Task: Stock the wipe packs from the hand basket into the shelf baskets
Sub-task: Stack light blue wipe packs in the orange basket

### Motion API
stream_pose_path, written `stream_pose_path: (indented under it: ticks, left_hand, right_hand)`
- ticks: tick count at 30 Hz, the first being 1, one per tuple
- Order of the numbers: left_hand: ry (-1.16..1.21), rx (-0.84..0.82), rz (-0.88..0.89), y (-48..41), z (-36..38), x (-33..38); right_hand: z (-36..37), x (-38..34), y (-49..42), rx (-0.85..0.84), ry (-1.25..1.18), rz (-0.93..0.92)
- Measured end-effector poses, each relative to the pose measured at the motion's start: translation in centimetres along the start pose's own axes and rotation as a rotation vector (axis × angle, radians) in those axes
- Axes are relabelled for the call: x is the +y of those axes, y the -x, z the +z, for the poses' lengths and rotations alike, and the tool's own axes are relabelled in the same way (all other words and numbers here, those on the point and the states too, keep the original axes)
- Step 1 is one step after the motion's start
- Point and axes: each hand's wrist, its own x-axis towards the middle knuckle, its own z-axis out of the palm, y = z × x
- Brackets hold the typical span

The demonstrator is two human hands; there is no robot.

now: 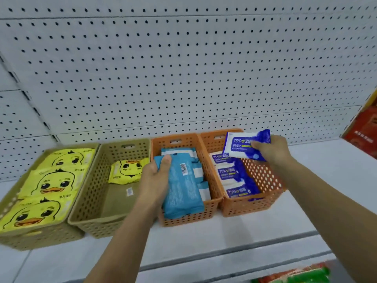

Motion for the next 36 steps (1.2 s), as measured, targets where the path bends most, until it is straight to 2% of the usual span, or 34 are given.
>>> stream_pose_path:
  ticks: [3, 7, 13, 15, 19, 22, 24, 26, 28, 31, 33, 36]
  left_hand:
    - [0.063, 0.105, -0.039, -1.5, 1.9, 0.3]
    - [0.124, 0.207, -0.054, -2.7, 2.9, 0.1]
    - [0.21, 0.271, -0.091, -2.7, 2.9, -1.0]
    - [0.231, 0.297, -0.097, -2.9, 3.0, -1.1]
    - [0.225, 0.341, -0.103, -3.3, 3.2, -1.1]
    - [0.25, 0.35, -0.113, -3.5, 3.2, -1.2]
    - [0.275, 0.355, -0.12, -3.9, 3.0, -1.3]
    - [0.309, 0.352, -0.129, -4.3, 2.9, -1.3]
    - [0.381, 0.33, -0.137, -5.0, 2.9, -1.2]
    - [0.502, 0.309, -0.146, -6.2, 2.7, -0.3]
    - [0.558, 0.265, -0.127, -6.8, 2.4, 0.7]
    - [0.521, 0.155, -0.071, -7.1, 1.7, 2.1]
  right_hand:
    - [2.2, 0.6, -3.7, -0.1, 0.161, 0.027]
    - [5.2, 2.0, -7.7, -0.172, 0.221, 0.111]
    - [7.5, 4.7, -11.3, -0.231, 0.325, 0.125]
    - [8.0, 5.6, -12.1, -0.244, 0.448, 0.022]
    - [8.3, 6.8, -12.1, -0.253, 0.932, -0.309]
    - [8.5, 6.5, -11.7, -0.2, 1.084, -0.544]
    - [8.8, 5.6, -10.9, -0.161, 0.991, -0.754]
    - [9.2, 4.0, -8.9, -0.209, 0.644, -0.919]
    - [9.4, 2.6, -6.2, -0.414, 0.42, -1.073]
    - [10.3, 2.0, -3.3, -0.757, 0.539, -1.269]
    - [11.2, 2.0, -2.7, -0.785, 0.514, -1.275]
    - [12.1, 0.9, -2.5, -0.642, 0.258, -1.175]
